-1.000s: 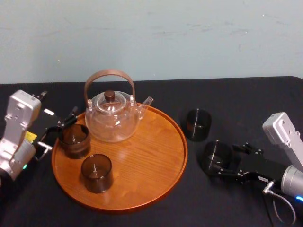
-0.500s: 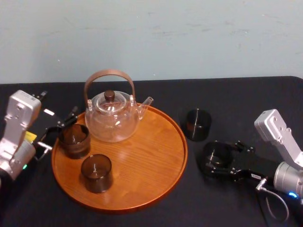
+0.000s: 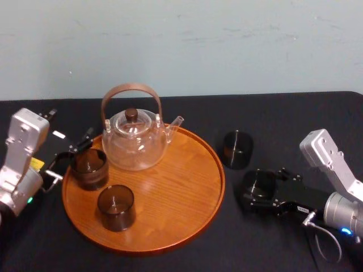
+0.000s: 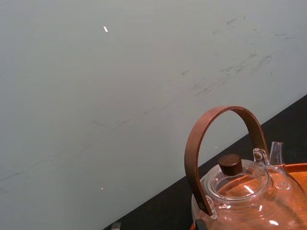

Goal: Pick up the glass from the table and place it on the tray.

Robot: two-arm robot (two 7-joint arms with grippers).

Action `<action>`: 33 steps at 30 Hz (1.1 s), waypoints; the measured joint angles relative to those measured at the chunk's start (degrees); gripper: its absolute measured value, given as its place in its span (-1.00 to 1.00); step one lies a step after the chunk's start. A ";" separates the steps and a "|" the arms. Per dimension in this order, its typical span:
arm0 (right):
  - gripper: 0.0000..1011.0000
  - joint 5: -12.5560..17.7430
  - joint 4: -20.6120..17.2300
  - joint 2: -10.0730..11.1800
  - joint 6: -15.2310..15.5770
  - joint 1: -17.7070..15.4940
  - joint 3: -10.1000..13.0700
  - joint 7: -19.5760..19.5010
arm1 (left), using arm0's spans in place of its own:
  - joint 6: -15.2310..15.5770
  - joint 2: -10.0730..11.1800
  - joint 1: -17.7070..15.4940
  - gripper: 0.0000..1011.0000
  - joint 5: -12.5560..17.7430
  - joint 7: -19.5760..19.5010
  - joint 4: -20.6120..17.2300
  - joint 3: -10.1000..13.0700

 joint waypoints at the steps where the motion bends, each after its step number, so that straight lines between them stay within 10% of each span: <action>1: 0.98 0.00 -0.01 0.02 0.00 0.00 0.01 0.01 | 0.00 0.00 0.00 0.98 0.00 0.00 0.00 0.00; 33: 0.79 0.64 -0.30 0.35 -0.97 -0.46 0.49 0.41 | 0.00 0.00 0.00 0.98 0.00 0.00 0.00 0.00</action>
